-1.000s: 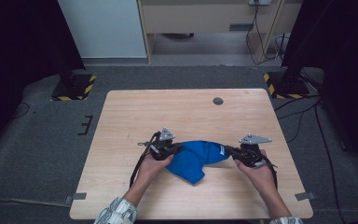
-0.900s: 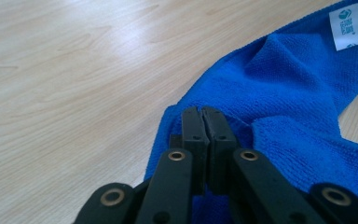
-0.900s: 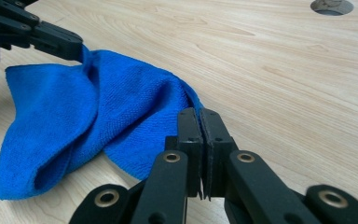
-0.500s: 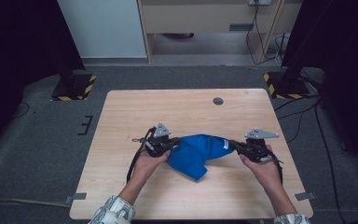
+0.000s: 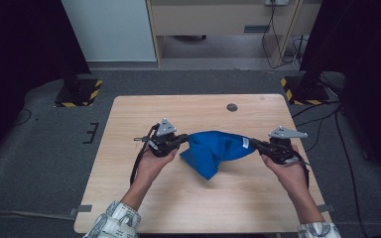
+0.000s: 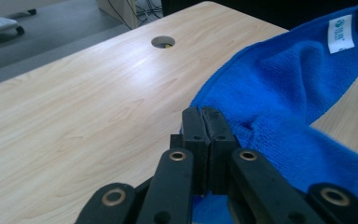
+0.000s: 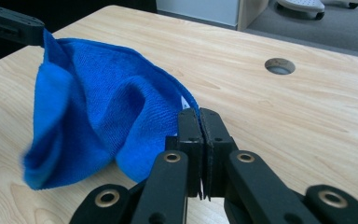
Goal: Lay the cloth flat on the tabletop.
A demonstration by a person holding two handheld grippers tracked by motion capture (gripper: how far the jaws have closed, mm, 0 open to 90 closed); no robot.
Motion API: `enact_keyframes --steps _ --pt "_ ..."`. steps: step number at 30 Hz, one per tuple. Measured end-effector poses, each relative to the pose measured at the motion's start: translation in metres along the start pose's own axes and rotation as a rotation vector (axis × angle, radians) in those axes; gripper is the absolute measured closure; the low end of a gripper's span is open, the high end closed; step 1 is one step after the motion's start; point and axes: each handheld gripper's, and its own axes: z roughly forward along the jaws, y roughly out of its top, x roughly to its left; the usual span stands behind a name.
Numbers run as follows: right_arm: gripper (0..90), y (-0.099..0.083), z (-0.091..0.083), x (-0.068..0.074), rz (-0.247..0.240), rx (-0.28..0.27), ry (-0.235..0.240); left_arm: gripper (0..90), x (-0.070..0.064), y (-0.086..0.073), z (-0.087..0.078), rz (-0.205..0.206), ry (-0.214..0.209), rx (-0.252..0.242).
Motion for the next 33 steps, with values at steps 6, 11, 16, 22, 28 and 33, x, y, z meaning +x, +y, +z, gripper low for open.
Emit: enact_keyframes --steps 6,11,16,22,28,33 --pt "88.3 0.008 -0.007 -0.003 -0.001 -0.014 -0.009 88.6 0.005 0.007 -0.009 0.003 0.015 -0.016" --pt "88.3 0.014 -0.013 -0.003 -0.007 -0.018 -0.013 88.6 0.006 0.010 -0.014 0.005 0.022 -0.026" --pt "88.3 0.022 -0.019 -0.002 -0.017 -0.023 -0.016 88.6 0.007 0.015 -0.018 0.010 0.024 -0.039" --pt "88.2 0.029 -0.018 0.000 -0.025 -0.019 -0.019 88.5 0.011 0.018 -0.019 0.012 0.038 -0.040" --pt "88.1 0.030 -0.012 -0.001 -0.025 -0.013 -0.020 88.5 0.015 0.016 -0.018 0.007 0.043 -0.035" --pt "88.0 0.030 -0.008 -0.002 -0.021 -0.018 -0.021 88.5 0.015 0.015 -0.019 -0.004 0.045 -0.044"
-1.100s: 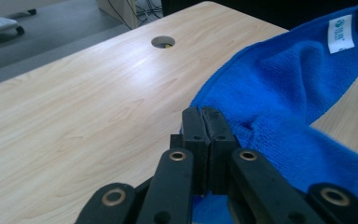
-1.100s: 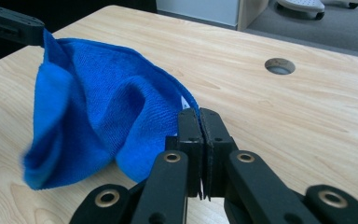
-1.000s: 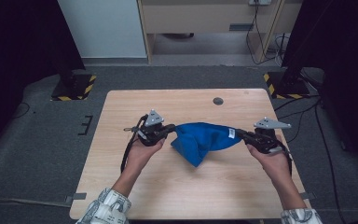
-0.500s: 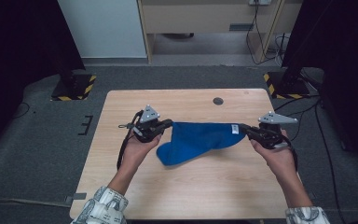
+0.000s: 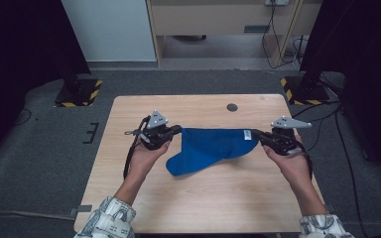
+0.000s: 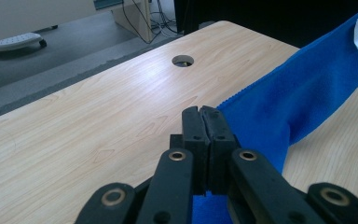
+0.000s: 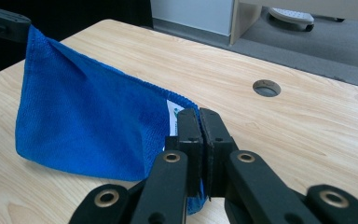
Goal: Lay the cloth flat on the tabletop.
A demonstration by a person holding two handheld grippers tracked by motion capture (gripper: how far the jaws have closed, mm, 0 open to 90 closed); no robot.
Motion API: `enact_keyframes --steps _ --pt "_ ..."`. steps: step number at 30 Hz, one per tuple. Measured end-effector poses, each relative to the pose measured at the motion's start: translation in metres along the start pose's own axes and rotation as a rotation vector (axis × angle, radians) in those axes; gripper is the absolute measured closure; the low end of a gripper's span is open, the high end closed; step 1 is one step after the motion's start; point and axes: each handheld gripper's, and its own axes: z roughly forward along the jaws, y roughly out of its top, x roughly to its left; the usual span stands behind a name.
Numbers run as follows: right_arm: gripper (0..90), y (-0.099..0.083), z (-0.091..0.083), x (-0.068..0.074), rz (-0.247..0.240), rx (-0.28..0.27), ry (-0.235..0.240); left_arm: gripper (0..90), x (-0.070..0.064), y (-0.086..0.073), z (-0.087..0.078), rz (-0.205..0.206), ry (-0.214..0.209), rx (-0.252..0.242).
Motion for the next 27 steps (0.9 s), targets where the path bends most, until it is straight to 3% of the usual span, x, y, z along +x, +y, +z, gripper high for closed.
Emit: enact_keyframes --steps 8,16,20,24,27 --pt "88.0 0.003 -0.005 0.004 -0.004 -0.017 0.005 88.5 0.001 0.002 -0.007 -0.008 -0.002 -0.022" --pt "87.9 0.017 -0.033 0.018 -0.029 -0.045 0.021 88.5 -0.003 0.014 -0.029 0.006 -0.019 -0.067" --pt "87.6 0.027 -0.041 0.022 -0.043 -0.029 0.004 88.4 -0.003 0.024 -0.034 0.023 -0.015 -0.068" --pt "87.4 0.030 -0.032 0.017 -0.042 -0.021 -0.003 88.4 0.003 0.025 -0.024 0.023 0.006 -0.033" --pt "87.1 0.024 -0.008 0.003 -0.034 -0.006 -0.005 88.2 0.011 0.022 -0.004 0.026 0.034 0.005"
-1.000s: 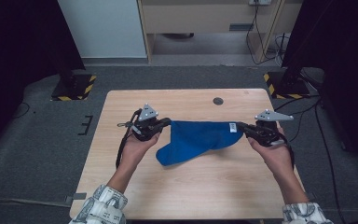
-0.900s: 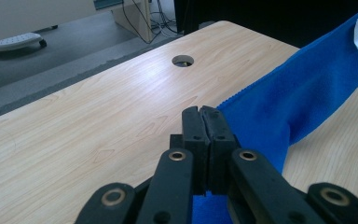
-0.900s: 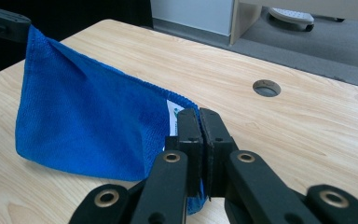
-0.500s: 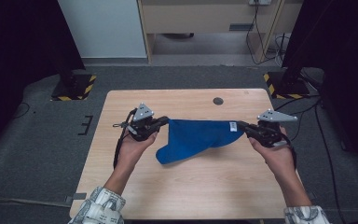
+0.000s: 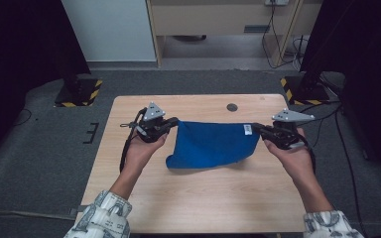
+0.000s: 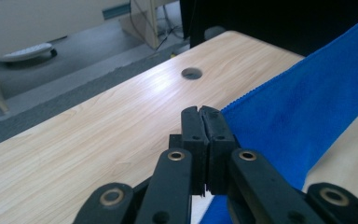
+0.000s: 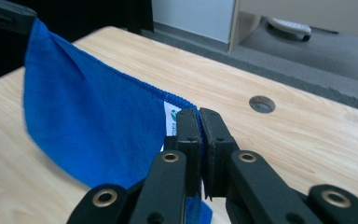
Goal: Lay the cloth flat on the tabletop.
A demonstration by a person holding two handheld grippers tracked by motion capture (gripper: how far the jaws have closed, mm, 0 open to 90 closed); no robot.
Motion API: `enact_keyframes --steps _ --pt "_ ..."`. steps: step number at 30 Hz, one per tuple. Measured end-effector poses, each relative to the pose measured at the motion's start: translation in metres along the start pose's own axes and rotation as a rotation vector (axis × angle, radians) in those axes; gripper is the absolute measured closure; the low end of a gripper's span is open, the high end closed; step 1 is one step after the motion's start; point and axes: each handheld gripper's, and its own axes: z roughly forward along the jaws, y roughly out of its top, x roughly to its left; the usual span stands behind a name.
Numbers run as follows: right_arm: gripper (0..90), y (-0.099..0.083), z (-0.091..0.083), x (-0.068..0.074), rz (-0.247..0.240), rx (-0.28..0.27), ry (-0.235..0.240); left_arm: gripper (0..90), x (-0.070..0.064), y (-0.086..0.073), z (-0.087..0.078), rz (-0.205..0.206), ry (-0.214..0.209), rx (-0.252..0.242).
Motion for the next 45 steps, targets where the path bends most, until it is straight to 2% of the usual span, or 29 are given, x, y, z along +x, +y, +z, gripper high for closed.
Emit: enact_keyframes --steps 1,2,4,5,7,8,9,12,19,22,27,29,31,32,33,35,36,37,38,39,40,41,42,45 --pt "87.1 0.000 0.000 0.000 0.000 0.000 0.000 88.2 0.000 0.000 0.000 0.000 0.000 0.000" --pt "87.1 -0.006 0.015 -0.008 0.007 0.005 0.002 88.2 0.006 -0.004 0.010 -0.013 0.010 0.021" --pt "87.1 -0.008 0.020 -0.011 0.016 0.007 0.004 88.2 0.009 -0.006 0.015 -0.028 0.014 0.026" --pt "87.4 -0.014 0.033 -0.017 0.030 0.014 0.001 88.2 0.014 -0.010 0.024 -0.043 0.018 0.039" --pt "87.5 -0.016 0.040 -0.020 0.036 0.022 0.001 88.1 0.016 -0.012 0.028 -0.048 0.024 0.046" --pt "87.6 -0.020 0.053 -0.024 0.043 0.040 -0.002 88.1 0.020 -0.015 0.037 -0.049 0.031 0.064" --pt "87.6 -0.022 0.059 -0.026 0.049 0.050 -0.003 88.1 0.020 -0.015 0.037 -0.049 0.031 0.064" --pt "87.6 -0.028 0.077 -0.032 0.066 0.076 -0.014 88.1 0.028 -0.023 0.053 -0.071 0.043 0.094" --pt "87.8 -0.040 0.104 -0.037 0.088 0.104 -0.035 88.0 0.036 -0.034 0.073 -0.092 0.061 0.123" --pt "87.8 -0.047 0.121 -0.040 0.122 0.123 -0.047 88.0 0.041 -0.040 0.085 -0.118 0.061 0.137" --pt "87.7 -0.053 0.135 -0.044 0.148 0.148 -0.062 87.6 0.042 -0.046 0.095 -0.109 0.060 0.164" --pt "87.7 -0.054 0.140 -0.046 0.152 0.159 -0.068 87.6 0.046 -0.048 0.101 -0.128 0.069 0.170" --pt "86.0 -0.056 0.145 -0.050 0.154 0.170 -0.075 87.4 0.048 -0.049 0.107 -0.141 0.071 0.173" --pt "82.1 -0.056 0.147 -0.052 0.161 0.176 -0.081 86.5 0.048 -0.050 0.110 -0.144 0.072 0.177" --pt "79.2 -0.057 0.150 -0.053 0.171 0.178 -0.089 83.4 0.048 -0.050 0.110 -0.144 0.072 0.177" --pt "71.7 -0.057 0.153 -0.055 0.156 0.180 -0.093 67.0 0.050 -0.054 0.117 -0.158 0.109 0.177" --pt "71.7 -0.057 0.153 -0.055 0.156 0.180 -0.093 59.0 0.050 -0.054 0.117 -0.158 0.109 0.177" --pt "64.7 -0.056 0.154 -0.055 0.155 0.173 -0.096 59.0 0.051 -0.055 0.119 -0.178 0.117 0.169" --pt "46.2 -0.053 0.155 -0.054 0.153 0.153 -0.124 45.1 0.052 -0.055 0.119 -0.193 0.118 0.158" --pt "39.1 -0.052 0.155 -0.054 0.153 0.147 -0.138 40.0 0.053 -0.054 0.119 -0.194 0.124 0.152" --pt "34.3 -0.051 0.154 -0.054 0.151 0.146 -0.147 35.7 0.054 -0.053 0.117 -0.195 0.128 0.147" --pt "34.3 -0.051 0.154 -0.054 0.151 0.146 -0.147 32.7 0.054 -0.053 0.117 -0.195 0.128 0.147" --pt "28.1 -0.047 0.151 -0.053 0.139 0.134 -0.159 29.4 0.054 -0.051 0.113 -0.196 0.137 0.136" --pt "22.6 -0.043 0.146 -0.050 0.134 0.116 -0.152 22.0 0.054 -0.046 0.103 -0.189 0.129 0.130"
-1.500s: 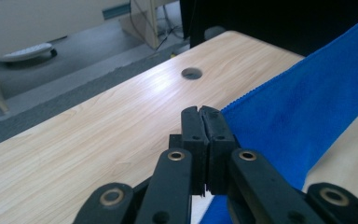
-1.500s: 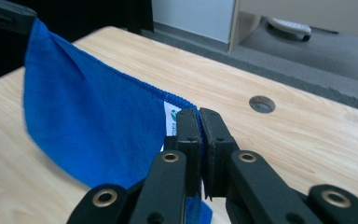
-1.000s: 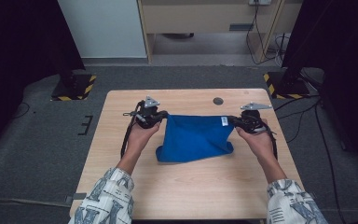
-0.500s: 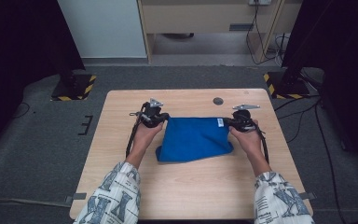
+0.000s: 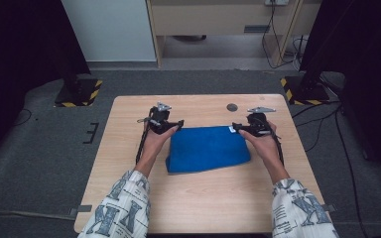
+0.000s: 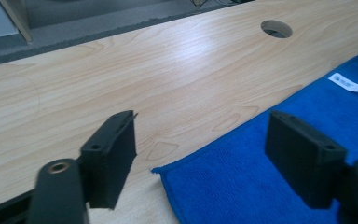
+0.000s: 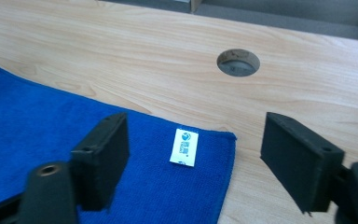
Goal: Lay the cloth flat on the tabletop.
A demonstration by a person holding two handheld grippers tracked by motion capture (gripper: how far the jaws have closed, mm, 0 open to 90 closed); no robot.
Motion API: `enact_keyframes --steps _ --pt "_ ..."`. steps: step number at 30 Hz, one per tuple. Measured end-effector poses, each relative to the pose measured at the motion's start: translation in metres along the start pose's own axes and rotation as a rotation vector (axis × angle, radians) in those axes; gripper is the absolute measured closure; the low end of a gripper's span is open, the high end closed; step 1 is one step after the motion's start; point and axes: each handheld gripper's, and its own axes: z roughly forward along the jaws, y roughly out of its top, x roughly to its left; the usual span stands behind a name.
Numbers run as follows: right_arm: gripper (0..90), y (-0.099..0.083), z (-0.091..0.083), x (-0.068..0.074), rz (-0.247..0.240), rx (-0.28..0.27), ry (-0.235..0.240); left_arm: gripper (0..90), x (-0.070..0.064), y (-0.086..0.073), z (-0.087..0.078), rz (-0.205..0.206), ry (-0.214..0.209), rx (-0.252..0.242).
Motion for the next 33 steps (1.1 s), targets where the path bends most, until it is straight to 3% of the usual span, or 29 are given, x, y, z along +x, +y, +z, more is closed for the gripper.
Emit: enact_keyframes --steps 3,5,8,9,14,19,25,29,33 --pt "19.6 0.000 -0.008 0.004 -0.017 -0.006 0.027 16.3 0.001 0.000 -0.010 -0.017 -0.024 -0.025" --pt "20.0 -0.002 -0.015 0.006 -0.030 -0.014 0.055 13.7 0.001 -0.002 -0.018 -0.012 -0.044 -0.037" --pt "22.1 -0.007 -0.020 0.009 -0.048 -0.009 0.061 11.9 -0.001 -0.007 -0.026 -0.002 -0.051 -0.050" --pt "25.3 -0.011 -0.027 0.011 -0.057 -0.006 0.067 11.8 -0.004 -0.015 -0.037 0.005 -0.056 -0.060" --pt "27.3 -0.032 -0.050 0.019 -0.071 -0.025 0.075 9.6 -0.012 -0.038 -0.058 0.035 -0.066 -0.064" --pt "31.4 -0.057 -0.068 0.024 -0.071 -0.043 0.093 9.6 -0.020 -0.057 -0.072 0.010 -0.091 -0.098" --pt "39.5 -0.081 -0.088 0.022 -0.041 -0.095 0.109 10.7 -0.030 -0.079 -0.090 0.060 -0.099 -0.117" --pt "40.3 -0.089 -0.093 0.020 -0.025 -0.075 0.121 10.6 -0.034 -0.097 -0.095 0.103 -0.085 -0.079" --pt "42.5 -0.093 -0.096 0.020 -0.032 -0.066 0.114 9.5 -0.035 -0.110 -0.099 0.109 -0.077 -0.049"
